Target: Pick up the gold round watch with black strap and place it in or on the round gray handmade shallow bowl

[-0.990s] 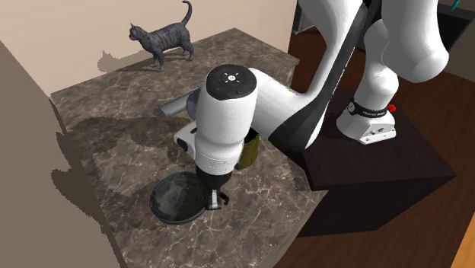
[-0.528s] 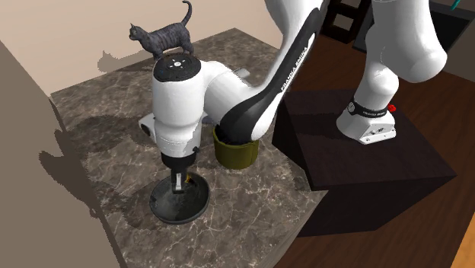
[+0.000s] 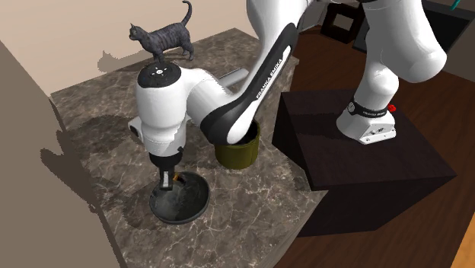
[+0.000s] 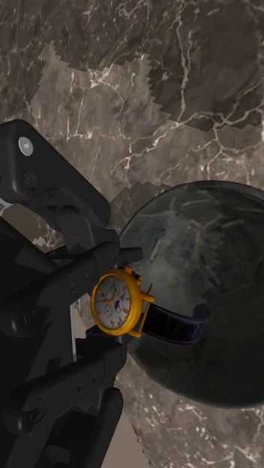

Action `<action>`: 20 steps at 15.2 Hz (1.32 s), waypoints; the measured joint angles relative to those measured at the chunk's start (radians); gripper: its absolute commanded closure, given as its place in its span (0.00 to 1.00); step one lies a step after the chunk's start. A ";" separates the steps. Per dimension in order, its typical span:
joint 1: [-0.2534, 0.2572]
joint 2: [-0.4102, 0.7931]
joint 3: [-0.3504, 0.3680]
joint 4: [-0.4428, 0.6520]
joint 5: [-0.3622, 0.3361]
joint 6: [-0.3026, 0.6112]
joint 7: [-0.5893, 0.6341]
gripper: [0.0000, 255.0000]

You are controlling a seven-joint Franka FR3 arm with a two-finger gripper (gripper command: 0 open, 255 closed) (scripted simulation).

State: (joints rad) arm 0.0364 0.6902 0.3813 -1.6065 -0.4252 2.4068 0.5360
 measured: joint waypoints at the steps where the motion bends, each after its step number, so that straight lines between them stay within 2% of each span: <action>1: 0.002 0.005 -0.003 -0.005 -0.004 0.009 0.004 1.00; 6: 0.012 0.050 -0.022 -0.006 -0.025 0.056 0.018 1.00; 13: 0.017 0.063 -0.027 0.000 -0.030 0.064 0.023 1.00; 14: 0.017 0.063 -0.027 0.000 -0.030 0.064 0.023 0.00; 20: 0.017 0.063 -0.027 0.000 -0.030 0.064 0.023 0.00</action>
State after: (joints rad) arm 0.0537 0.7536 0.3544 -1.6068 -0.4551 2.4703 0.5585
